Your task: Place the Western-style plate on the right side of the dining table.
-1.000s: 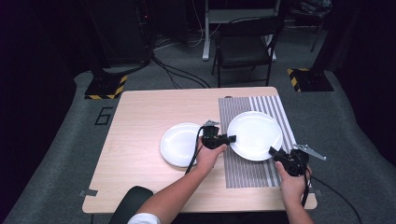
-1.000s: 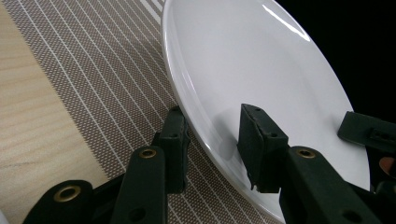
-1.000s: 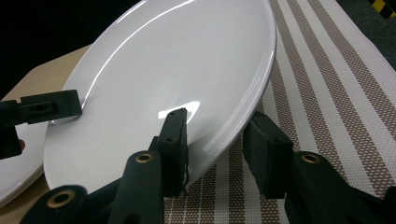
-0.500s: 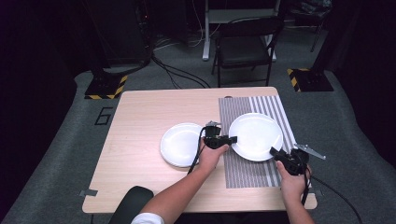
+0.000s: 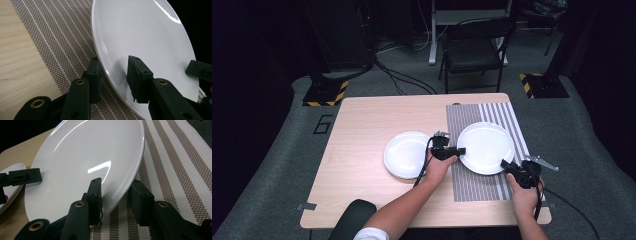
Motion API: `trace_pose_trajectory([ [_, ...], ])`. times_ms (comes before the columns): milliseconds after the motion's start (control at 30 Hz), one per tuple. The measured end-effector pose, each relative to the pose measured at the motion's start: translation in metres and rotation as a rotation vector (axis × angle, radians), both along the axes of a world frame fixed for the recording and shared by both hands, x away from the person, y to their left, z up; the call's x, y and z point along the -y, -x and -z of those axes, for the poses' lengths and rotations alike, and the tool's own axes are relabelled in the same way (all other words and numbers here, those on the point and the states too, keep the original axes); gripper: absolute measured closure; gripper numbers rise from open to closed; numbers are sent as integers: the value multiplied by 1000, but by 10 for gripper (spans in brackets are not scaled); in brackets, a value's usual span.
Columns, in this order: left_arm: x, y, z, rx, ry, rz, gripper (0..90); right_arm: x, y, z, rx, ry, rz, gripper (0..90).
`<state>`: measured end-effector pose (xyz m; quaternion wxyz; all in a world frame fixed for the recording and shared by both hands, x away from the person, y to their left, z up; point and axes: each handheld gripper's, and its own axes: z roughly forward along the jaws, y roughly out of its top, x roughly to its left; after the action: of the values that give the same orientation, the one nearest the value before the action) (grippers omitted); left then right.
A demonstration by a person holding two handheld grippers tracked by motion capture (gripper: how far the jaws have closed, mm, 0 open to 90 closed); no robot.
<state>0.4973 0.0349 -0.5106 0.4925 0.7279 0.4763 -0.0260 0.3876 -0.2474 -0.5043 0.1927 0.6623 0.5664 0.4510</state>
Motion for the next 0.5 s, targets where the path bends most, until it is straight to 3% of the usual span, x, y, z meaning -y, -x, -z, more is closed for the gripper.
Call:
trace_pose_trajectory([
  [500,5,-4,8,-21,-14,-13,650,3,-5,7,-29,3,6,633],
])
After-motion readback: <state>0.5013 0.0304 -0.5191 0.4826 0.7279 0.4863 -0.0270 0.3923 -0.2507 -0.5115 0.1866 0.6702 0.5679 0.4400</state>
